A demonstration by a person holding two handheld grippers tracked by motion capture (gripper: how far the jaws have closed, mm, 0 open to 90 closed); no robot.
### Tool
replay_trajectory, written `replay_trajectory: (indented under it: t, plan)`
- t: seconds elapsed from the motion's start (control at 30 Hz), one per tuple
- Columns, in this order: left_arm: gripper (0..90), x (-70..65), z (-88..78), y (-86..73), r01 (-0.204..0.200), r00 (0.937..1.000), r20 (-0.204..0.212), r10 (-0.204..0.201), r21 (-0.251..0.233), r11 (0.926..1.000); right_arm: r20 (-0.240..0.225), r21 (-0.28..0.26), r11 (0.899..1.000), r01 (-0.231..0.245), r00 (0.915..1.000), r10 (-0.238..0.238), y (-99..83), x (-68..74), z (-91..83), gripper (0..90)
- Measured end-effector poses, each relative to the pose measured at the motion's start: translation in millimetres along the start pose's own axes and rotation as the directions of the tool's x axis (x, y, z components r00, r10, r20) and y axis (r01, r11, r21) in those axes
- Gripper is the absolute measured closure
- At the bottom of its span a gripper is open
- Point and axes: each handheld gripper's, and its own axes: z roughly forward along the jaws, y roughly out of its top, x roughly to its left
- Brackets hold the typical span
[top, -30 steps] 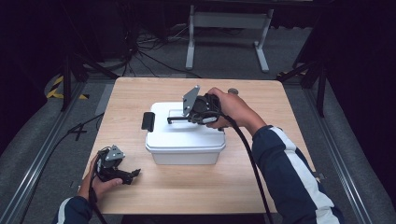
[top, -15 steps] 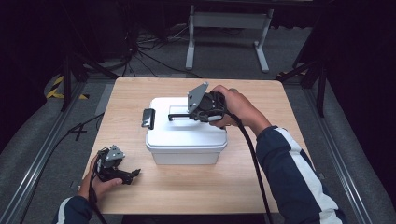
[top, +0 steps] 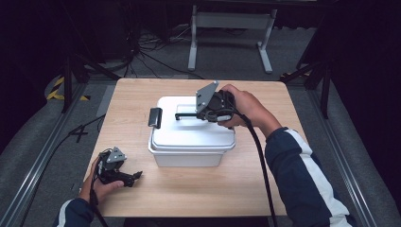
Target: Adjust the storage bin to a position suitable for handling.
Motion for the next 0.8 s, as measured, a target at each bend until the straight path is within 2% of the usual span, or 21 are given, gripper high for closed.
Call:
replay_trajectory:
  t: [0.07,0.1,0.73,0.8]
  plan:
    - [0.5,-0.7,0.0,-0.3,0.011,0.9999,0.004,-0.011,0.001,0.9999,0.005,-0.006,1.0,0.001,1.0,-0.001,-2.0,0.0,-2.6,84.8]
    - [0.5,-0.2,-0.1,-0.2,0.002,1.0,0.001,-0.002,0.0,1.0,0.006,-0.009,1.0,-0.002,1.0,0.002,-3.1,-0.1,-4.3,84.8]
    - [0.5,0.0,-0.2,-0.2,0.001,1.0,0.002,-0.001,0.001,1.0,0.05,-0.012,0.999,-0.031,0.9983,0.032,-28.3,-2.0,-37.0,84.7]
    - [0.5,-0.5,0.4,-0.6,0.01,0.9999,0.005,-0.01,-0.006,0.9999,0.057,-0.012,0.999,-0.034,0.9978,0.034,-31.5,-2.6,-39.5,84.7]
